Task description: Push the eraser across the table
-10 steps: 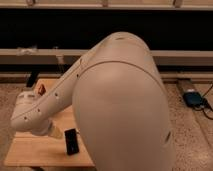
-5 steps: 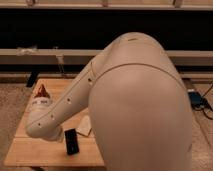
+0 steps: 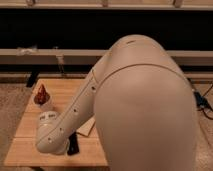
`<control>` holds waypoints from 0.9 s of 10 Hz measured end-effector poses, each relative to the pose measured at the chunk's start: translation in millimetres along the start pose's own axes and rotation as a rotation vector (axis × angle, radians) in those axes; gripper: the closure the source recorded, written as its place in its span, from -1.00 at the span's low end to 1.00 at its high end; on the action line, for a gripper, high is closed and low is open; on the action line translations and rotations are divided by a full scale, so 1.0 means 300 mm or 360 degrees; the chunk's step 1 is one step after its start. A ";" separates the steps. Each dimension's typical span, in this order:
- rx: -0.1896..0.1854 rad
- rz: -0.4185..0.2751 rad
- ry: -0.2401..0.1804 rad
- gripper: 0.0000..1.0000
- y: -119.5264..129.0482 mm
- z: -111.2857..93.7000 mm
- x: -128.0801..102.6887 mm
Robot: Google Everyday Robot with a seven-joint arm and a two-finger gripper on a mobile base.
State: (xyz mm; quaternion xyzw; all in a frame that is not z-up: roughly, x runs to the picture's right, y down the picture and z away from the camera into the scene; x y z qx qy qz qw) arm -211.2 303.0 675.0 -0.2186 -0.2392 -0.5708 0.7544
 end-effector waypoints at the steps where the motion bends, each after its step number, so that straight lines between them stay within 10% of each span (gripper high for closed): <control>1: -0.0004 -0.0001 -0.0023 1.00 0.012 0.019 -0.023; 9: -0.0053 0.0081 -0.0165 1.00 0.151 0.130 -0.103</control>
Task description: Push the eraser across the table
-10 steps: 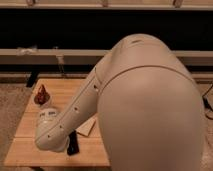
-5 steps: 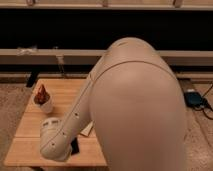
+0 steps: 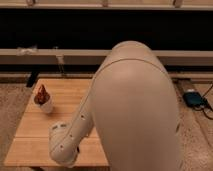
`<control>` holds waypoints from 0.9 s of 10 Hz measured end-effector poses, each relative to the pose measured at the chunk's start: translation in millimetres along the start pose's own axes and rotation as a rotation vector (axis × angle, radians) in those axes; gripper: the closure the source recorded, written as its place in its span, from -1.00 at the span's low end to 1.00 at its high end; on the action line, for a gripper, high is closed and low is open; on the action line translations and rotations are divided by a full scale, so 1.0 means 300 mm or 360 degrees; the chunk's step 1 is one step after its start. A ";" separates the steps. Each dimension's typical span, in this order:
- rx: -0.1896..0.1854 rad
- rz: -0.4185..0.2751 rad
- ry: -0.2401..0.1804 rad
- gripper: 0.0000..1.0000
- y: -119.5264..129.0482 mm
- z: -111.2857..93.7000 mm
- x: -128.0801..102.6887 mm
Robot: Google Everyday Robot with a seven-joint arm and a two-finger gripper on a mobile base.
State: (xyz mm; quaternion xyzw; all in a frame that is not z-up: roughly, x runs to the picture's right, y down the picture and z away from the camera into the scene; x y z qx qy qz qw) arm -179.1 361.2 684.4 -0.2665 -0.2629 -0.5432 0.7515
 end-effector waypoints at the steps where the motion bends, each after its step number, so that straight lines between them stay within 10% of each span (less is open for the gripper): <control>1: -0.0006 0.0011 -0.0010 1.00 0.014 0.010 0.000; 9: -0.0019 0.0020 -0.0017 1.00 0.027 0.043 0.080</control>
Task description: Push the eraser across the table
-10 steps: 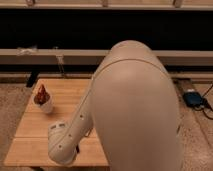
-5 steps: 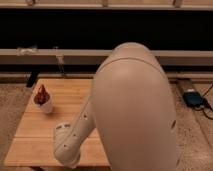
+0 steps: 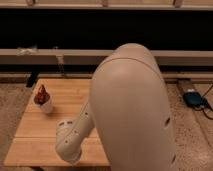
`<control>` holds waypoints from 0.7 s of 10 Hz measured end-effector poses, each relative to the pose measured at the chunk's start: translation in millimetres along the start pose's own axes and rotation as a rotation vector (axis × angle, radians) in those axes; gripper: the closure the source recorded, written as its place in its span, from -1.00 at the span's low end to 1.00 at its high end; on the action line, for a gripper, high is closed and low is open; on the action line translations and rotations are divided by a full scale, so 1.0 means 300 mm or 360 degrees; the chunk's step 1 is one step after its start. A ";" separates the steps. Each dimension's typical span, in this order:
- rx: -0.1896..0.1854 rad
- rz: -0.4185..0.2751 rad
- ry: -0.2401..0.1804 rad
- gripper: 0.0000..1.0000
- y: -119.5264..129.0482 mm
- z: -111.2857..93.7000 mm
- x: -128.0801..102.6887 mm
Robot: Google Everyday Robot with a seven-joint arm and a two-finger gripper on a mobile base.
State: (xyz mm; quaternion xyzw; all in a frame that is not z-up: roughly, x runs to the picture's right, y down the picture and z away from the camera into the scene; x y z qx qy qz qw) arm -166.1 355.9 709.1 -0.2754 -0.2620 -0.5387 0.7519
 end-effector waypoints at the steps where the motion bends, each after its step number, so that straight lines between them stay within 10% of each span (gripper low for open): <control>1: 0.0001 -0.0005 0.0003 1.00 -0.003 0.001 0.013; 7: 0.0016 -0.0047 0.0022 1.00 -0.040 0.008 0.086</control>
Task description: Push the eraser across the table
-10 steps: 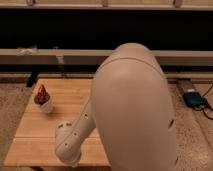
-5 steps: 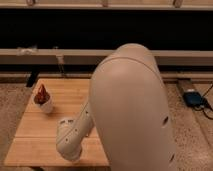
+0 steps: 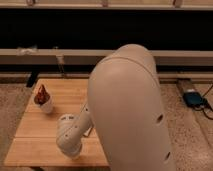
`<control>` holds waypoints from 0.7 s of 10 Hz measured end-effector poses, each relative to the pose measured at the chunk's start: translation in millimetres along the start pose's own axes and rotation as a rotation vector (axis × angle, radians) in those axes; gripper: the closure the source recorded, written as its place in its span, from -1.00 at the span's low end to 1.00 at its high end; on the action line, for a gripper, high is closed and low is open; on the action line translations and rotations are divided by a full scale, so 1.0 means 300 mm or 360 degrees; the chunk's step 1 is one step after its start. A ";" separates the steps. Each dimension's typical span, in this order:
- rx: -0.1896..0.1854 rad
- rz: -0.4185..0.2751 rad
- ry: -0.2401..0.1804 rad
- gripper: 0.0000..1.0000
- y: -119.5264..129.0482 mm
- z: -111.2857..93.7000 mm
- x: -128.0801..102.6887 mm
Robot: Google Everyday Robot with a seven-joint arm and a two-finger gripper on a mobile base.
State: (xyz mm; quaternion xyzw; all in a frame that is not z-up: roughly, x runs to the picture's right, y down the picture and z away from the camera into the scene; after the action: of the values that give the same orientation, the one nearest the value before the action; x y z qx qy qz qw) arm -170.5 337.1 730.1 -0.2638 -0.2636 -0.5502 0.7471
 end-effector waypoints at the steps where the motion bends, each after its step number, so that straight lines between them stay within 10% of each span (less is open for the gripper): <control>1: 0.0002 -0.0012 0.0005 1.00 -0.013 0.000 0.014; 7: 0.0027 -0.0104 0.0042 1.00 -0.115 -0.006 0.126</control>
State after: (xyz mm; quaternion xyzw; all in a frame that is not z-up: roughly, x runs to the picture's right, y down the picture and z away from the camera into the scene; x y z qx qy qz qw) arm -193.8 301.3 758.1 -0.2414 -0.2668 -0.5756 0.7343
